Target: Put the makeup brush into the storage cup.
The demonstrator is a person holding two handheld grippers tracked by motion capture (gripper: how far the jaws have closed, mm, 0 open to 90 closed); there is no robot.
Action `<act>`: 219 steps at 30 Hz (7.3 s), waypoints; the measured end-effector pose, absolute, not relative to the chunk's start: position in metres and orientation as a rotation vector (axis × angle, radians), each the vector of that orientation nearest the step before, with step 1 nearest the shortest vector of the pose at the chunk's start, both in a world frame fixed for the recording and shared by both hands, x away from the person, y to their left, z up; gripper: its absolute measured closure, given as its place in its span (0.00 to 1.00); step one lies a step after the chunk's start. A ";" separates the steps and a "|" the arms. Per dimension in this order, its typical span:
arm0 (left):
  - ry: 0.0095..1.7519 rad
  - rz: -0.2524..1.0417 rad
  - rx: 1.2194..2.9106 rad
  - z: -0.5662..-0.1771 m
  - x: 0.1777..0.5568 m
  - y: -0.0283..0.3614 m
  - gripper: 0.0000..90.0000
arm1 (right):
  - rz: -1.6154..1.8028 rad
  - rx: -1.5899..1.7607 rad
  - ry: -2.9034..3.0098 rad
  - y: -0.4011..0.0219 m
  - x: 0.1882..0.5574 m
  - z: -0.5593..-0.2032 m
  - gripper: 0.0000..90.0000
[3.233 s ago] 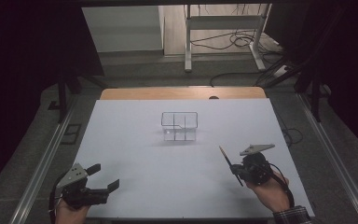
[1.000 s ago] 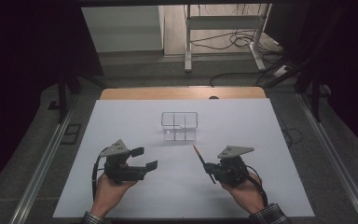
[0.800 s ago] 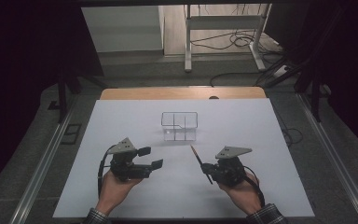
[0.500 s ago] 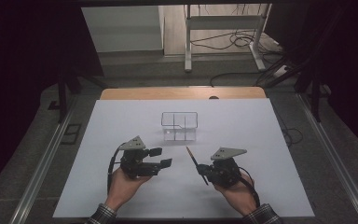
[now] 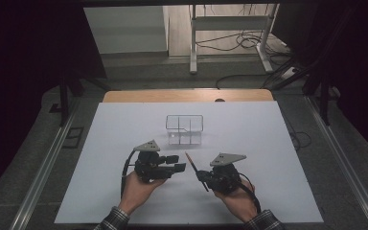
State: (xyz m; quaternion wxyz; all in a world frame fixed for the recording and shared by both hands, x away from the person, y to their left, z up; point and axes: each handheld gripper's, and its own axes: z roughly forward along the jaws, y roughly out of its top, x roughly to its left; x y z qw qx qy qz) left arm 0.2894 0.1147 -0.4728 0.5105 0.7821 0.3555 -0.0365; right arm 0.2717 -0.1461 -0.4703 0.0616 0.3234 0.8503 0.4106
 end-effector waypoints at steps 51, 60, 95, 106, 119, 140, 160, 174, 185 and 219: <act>0.871 -0.168 1.819 -0.473 0.293 0.112 0.93 | 1.216 0.944 2.599 -0.135 0.273 -0.476 0.65; 0.876 -0.138 1.815 -0.471 0.292 0.116 0.93 | 1.191 0.959 2.610 -0.141 0.275 -0.475 0.56; 0.893 -0.047 1.818 -0.460 0.292 0.135 0.92 | 1.151 0.969 2.548 -0.174 0.286 -0.471 0.28; 0.899 -0.017 1.823 -0.457 0.292 0.139 0.92 | 1.147 0.953 2.537 -0.182 0.286 -0.469 0.18; 0.907 0.018 1.819 -0.455 0.292 0.144 0.92 | 1.112 0.937 2.519 -0.191 0.281 -0.467 0.12; 0.924 0.054 1.789 -0.443 0.299 0.159 0.92 | 1.097 0.955 2.502 -0.210 0.274 -0.465 0.05; 0.928 0.066 1.779 -0.435 0.316 0.159 0.92 | 1.045 0.988 2.516 -0.229 0.265 -0.471 0.00; 0.941 0.094 1.771 -0.422 0.333 0.159 0.92 | 1.031 0.985 2.491 -0.239 0.262 -0.469 0.00; 0.970 0.101 1.748 -0.414 0.348 0.162 0.92 | 1.017 1.008 2.476 -0.246 0.261 -0.470 0.01; 1.030 0.177 1.715 -0.388 0.385 0.169 0.92 | 0.980 1.018 2.470 -0.251 0.258 -0.470 0.02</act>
